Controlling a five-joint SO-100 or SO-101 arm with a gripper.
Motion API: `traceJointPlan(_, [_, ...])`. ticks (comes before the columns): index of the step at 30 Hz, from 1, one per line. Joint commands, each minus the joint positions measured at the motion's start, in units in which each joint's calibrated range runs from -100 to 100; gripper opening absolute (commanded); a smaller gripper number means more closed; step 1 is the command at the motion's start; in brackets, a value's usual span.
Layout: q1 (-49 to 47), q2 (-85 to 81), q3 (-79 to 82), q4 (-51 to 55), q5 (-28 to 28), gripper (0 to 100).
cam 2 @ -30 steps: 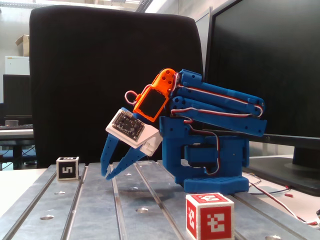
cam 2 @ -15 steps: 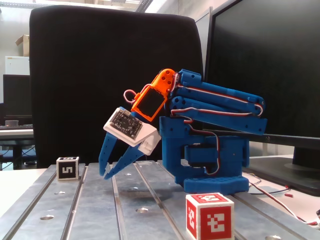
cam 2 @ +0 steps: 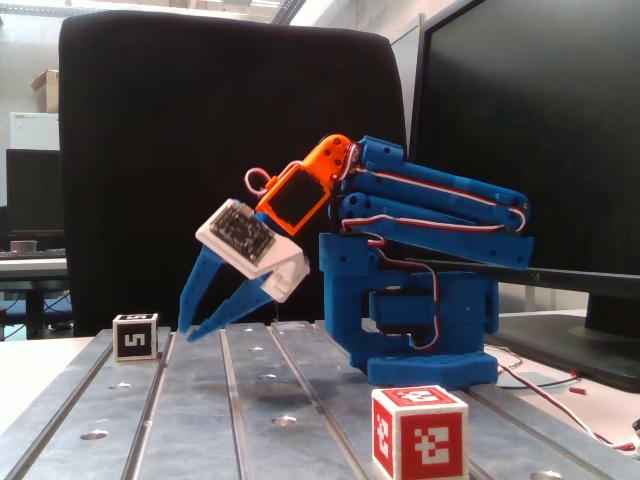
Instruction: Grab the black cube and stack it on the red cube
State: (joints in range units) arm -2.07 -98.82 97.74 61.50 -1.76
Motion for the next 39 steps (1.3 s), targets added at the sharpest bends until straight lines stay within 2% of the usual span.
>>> traceJointPlan(1, [-0.03, 4.08, -5.61, -0.57, 0.23, 1])
traceJointPlan(13, [2.18, 37.83, -28.22, -2.62, 0.23, 1])
traceJointPlan(19, [4.84, 56.71, -42.42, 0.03, 0.34, 1])
traceJointPlan(29, [11.04, 83.69, -70.73, 11.91, 8.96, 1])
traceJointPlan(39, [18.8, 102.16, -91.09, 19.78, 18.96, 1])
